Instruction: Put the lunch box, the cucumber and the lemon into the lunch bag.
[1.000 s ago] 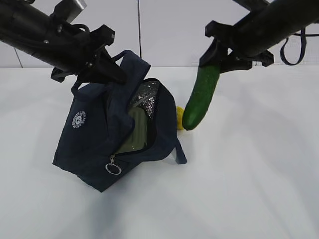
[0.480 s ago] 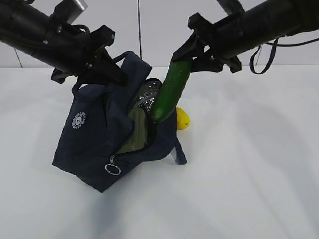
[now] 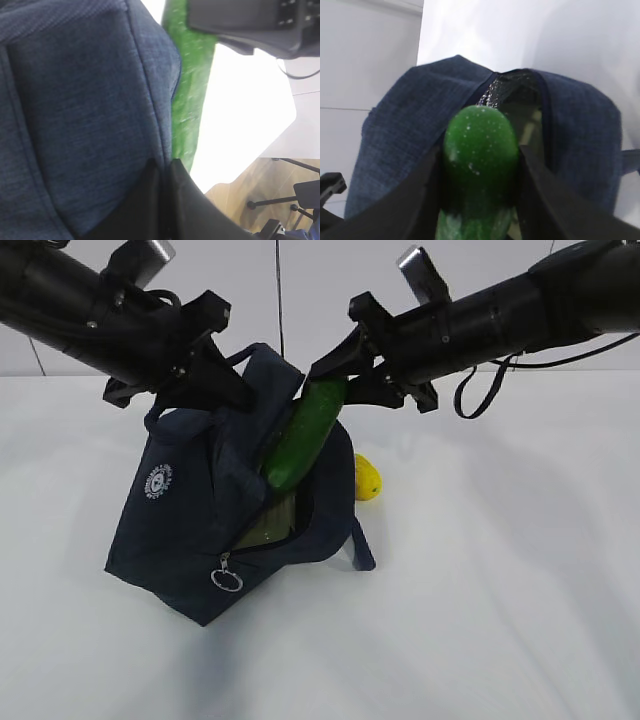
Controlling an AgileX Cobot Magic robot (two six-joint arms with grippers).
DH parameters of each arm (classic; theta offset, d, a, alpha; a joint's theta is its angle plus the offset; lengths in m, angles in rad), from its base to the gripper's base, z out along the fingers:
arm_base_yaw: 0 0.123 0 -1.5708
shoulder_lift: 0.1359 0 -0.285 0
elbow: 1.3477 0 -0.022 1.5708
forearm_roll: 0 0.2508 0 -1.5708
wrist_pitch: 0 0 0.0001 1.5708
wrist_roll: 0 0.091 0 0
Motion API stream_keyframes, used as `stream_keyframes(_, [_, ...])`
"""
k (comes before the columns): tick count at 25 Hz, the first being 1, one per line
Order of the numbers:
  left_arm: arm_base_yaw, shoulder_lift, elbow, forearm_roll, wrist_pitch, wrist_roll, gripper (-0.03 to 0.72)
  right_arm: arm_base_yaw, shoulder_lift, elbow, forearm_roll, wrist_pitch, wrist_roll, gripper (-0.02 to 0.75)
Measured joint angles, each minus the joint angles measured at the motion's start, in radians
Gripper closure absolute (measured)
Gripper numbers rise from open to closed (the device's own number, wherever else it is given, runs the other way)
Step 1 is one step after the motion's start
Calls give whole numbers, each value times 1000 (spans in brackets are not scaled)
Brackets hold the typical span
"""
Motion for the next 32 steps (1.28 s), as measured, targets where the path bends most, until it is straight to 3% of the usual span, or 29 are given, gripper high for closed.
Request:
stream_keyframes(7, [0,0,0,0,0,0,693,57,60,0,38,-2,-33,415])
stream_keyframes(23, [0,0,0,-2,-2,0,693,91,144,0,198,-6,-140,415])
stream_keyframes(32, [0,0,0,-2,-16,0,693,91,153,0,211,10,-195,351])
